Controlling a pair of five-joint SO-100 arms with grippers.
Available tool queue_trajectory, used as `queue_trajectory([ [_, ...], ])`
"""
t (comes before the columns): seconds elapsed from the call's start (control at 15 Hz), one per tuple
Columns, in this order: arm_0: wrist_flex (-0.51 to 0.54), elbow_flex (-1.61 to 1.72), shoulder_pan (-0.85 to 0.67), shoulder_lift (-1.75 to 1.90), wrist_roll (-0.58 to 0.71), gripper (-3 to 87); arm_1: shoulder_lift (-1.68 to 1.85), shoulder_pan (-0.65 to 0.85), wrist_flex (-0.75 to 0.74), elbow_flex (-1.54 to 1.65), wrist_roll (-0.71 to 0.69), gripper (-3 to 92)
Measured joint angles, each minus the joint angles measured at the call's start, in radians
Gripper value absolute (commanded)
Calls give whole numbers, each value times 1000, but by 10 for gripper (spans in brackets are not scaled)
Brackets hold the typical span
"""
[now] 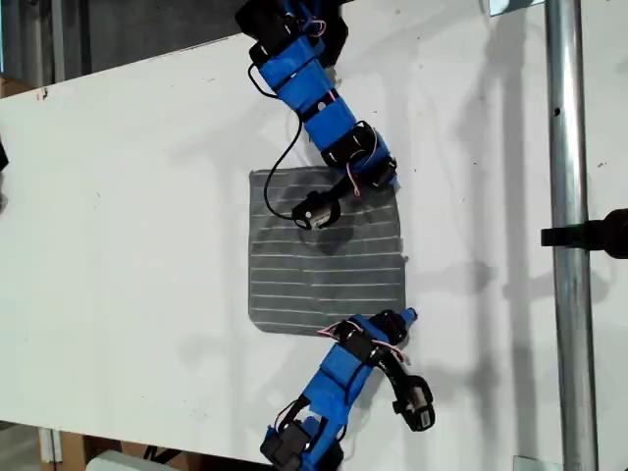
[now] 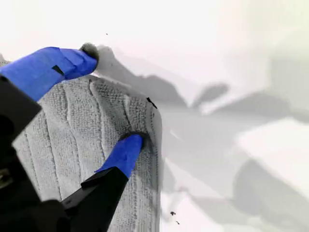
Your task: Grasp corners of a towel and fold twice.
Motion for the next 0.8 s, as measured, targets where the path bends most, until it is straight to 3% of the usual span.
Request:
queue_trajectory([
  [0.13, 17, 29, 0, 17, -2, 208, 0, 0, 2, -3, 0, -1],
  [0.2, 0, 78, -3, 26, -3, 129, 0, 0, 2, -3, 0, -1],
  [0.4, -193, 261, -40, 103, -35, -19, -3, 0, 2, -5, 0, -1],
  [0.53, -255, 311, -46, 140, -69, -19, -3, -2, 6, -9, 0, -1],
  [0.6, -245, 301, -46, 150, -69, -19, -6, -9, 18, -23, 0, -1],
  [0.8, 6, 26, -25, 150, -61, -19, -20, -55, 169, -164, 0, -1],
])
